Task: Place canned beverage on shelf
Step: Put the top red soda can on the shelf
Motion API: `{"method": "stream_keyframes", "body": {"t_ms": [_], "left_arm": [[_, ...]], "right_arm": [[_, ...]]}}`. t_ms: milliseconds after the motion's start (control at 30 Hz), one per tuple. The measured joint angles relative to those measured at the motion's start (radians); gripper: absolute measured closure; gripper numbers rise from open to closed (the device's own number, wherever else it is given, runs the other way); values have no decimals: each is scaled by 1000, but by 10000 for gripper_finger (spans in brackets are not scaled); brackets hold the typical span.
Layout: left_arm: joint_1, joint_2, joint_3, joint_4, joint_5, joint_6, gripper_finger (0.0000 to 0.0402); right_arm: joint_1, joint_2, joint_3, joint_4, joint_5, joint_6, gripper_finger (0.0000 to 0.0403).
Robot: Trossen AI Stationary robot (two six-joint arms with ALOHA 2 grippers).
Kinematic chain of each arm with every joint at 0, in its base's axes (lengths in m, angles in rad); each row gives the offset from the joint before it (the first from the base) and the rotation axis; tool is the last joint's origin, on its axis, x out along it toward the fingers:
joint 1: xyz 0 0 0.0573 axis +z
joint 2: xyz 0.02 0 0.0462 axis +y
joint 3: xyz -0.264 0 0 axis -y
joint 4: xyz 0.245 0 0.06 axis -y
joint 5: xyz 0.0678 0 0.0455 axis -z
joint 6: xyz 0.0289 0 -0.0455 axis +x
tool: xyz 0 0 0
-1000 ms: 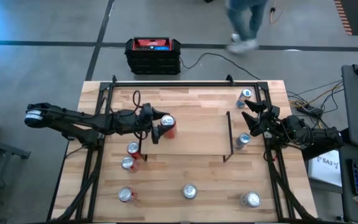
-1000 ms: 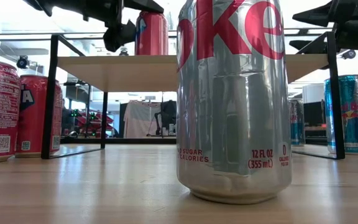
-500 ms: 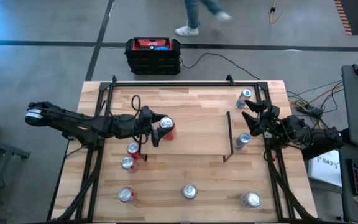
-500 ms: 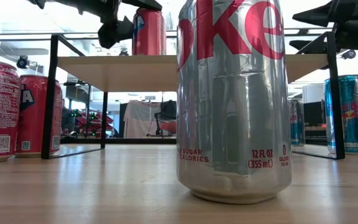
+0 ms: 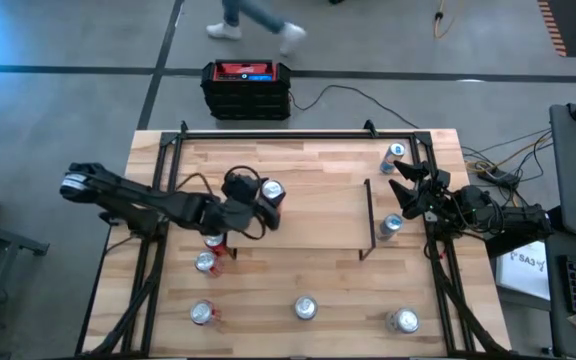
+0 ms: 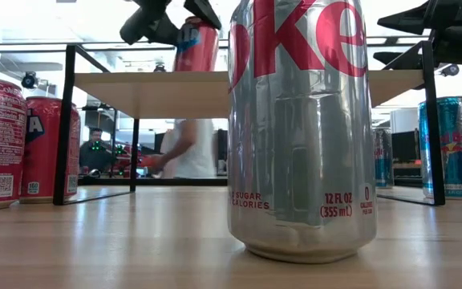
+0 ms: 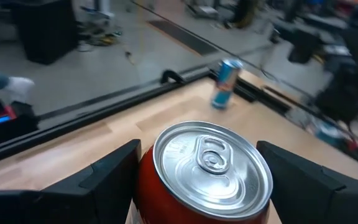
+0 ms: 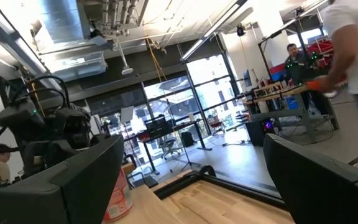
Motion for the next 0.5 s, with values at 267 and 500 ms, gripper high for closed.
{"method": "stream_keyframes", "body": {"t_ms": [267,500], "left_arm": [[-39,50,25,-12,-159,-121,114],[-74,66,24,-39,-268,-230,114]], "right_arm": [[0,0,0,0,0,0,33],[0,0,0,0,0,1,33]]}}
